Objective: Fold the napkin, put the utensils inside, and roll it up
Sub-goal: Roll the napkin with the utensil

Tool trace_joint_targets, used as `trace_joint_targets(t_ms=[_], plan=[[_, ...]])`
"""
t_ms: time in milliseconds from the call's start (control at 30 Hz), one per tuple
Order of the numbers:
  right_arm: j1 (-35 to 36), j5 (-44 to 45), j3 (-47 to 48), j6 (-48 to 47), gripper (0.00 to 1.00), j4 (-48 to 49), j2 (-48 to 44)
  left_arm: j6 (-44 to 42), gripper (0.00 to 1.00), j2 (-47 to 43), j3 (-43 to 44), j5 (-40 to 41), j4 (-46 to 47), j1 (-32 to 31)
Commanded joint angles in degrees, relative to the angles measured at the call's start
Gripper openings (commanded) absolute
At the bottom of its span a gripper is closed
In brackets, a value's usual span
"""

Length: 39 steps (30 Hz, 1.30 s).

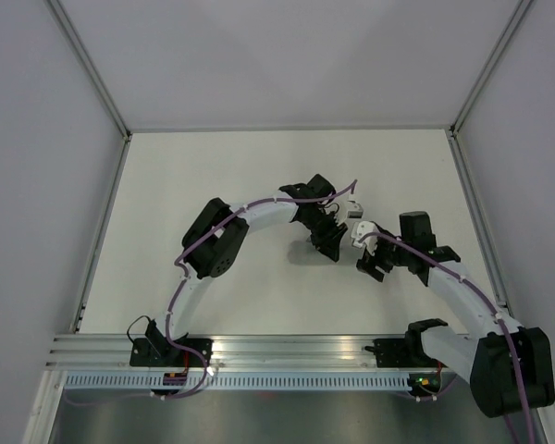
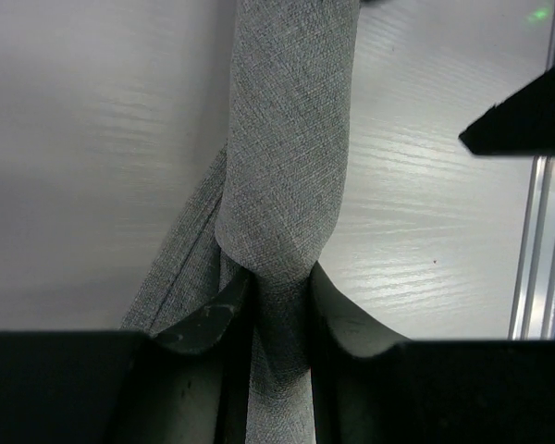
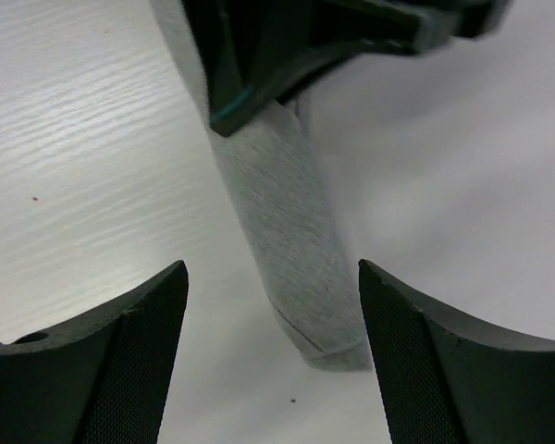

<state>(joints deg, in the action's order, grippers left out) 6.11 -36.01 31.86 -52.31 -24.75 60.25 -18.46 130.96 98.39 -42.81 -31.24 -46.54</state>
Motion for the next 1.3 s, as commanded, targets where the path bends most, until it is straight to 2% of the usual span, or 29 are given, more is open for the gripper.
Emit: trace_joint_targets(t_ms=[0, 233, 633, 767, 900, 1000, 1100, 1267], plan=[[6.27, 4.88, -2.32, -2.00, 0.80, 7.87, -1.63, 2.55, 0.18, 5.71, -0.48, -1.75, -10.15, -0.13], [16.37, 14.11, -5.49, -0.86, 0.80, 14.02, 1.18, 3.17, 0.18, 7.65, 2.07, -3.34, -12.87, 0.14], [24.74, 22.47, -7.25, 0.90, 0.77, 22.73, 8.13, 3.43, 0.22, 9.40, 4.27, -4.65, -14.99, 0.31], [25.27, 22.91, -6.72, 1.60, 0.70, 22.91, 9.36, 3.08, 0.28, 9.58, 4.53, -5.70, -15.43, 0.49], [25.53, 23.09, -5.58, 1.87, 0.63, 21.33, 10.94, 3.08, 0.42, 8.97, 5.14, -6.94, -15.43, 1.28], [25.44, 22.83, -4.88, 1.95, 0.52, 19.40, 11.73, 3.43, 0.47, 7.83, 5.58, -7.03, -14.64, 1.89], [25.44, 22.74, -3.91, 2.48, 0.42, 16.94, 12.26, 5.01, 0.52, 5.02, 5.06, -7.38, -11.13, 2.86], [25.53, 21.86, -1.02, 4.15, 0.38, 11.76, 14.45, 9.93, 0.55, -0.42, 4.18, -6.86, -3.49, 5.40]])
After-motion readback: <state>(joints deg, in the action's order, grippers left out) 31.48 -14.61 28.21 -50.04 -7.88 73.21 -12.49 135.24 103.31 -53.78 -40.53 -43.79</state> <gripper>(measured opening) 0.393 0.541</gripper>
